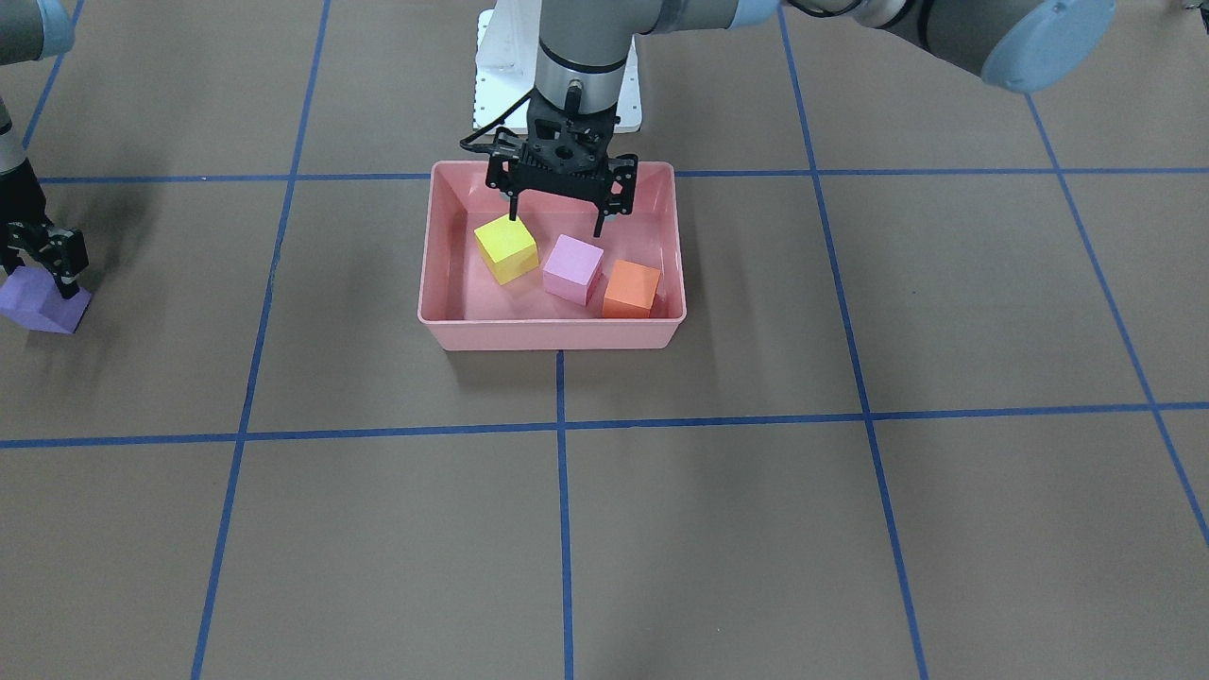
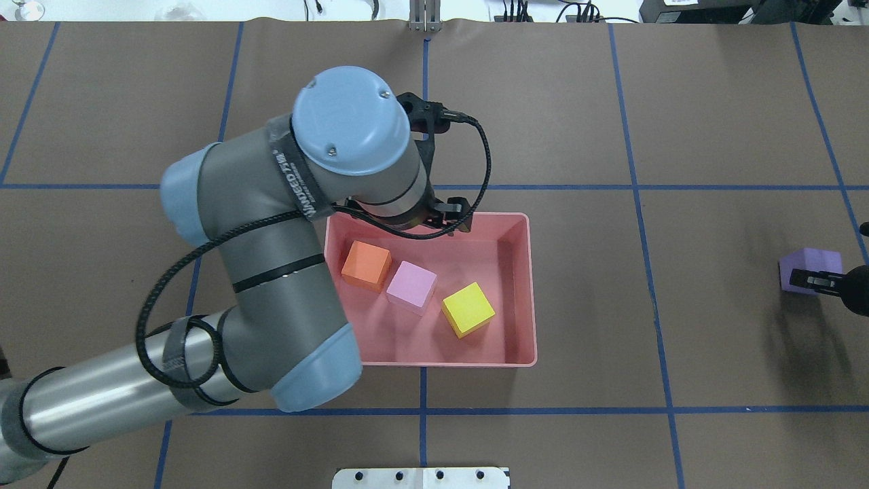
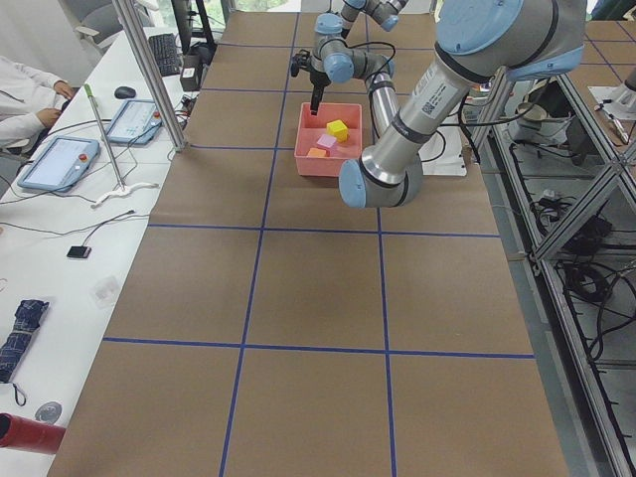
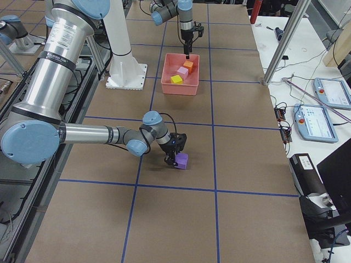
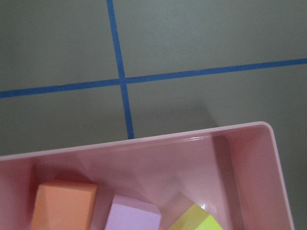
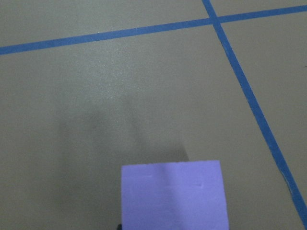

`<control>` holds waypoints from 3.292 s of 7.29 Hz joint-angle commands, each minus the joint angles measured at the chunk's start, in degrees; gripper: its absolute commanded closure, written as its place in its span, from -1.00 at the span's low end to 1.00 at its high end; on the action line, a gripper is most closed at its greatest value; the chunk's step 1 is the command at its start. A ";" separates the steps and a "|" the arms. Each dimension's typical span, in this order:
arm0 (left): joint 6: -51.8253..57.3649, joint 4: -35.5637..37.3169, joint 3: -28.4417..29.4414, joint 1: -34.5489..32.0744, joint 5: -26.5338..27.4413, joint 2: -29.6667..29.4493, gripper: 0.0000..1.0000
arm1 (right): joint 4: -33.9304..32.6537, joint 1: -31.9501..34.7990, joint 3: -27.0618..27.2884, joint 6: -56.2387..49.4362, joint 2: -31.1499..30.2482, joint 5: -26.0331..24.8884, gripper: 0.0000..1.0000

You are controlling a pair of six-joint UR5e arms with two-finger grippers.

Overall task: Place blocks into pink bin with both arms
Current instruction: 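Carry the purple-blue cube over the bin while the left arm withdraws, then release the purple-blue cube into the bin and withdraw the right arm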

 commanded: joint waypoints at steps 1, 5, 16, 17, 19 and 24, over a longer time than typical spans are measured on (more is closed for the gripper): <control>10.84 0.21 -6.61 -6.41 -4.78 8.85 -1.00 | 0.00 0.06 3.16 -0.52 3.57 0.91 1.00; 39.11 -0.66 -11.81 -22.57 -15.34 26.77 -1.00 | -2.61 2.61 9.84 -1.58 13.48 10.67 1.00; 65.74 -0.93 -11.73 -46.53 -27.23 47.47 -1.00 | -64.76 -15.43 10.56 6.38 62.56 -4.18 -0.97; 66.00 -1.02 -11.38 -46.61 -27.06 47.65 -1.00 | -65.12 -10.01 10.56 1.54 61.86 1.57 -0.98; 66.52 -1.89 -6.50 -52.90 -26.35 48.62 -1.00 | -64.95 2.47 10.39 -10.83 58.71 14.22 -0.98; 69.07 -3.65 -5.14 -57.07 -27.41 57.04 -1.00 | -64.60 30.34 6.62 -56.61 38.78 32.18 -0.98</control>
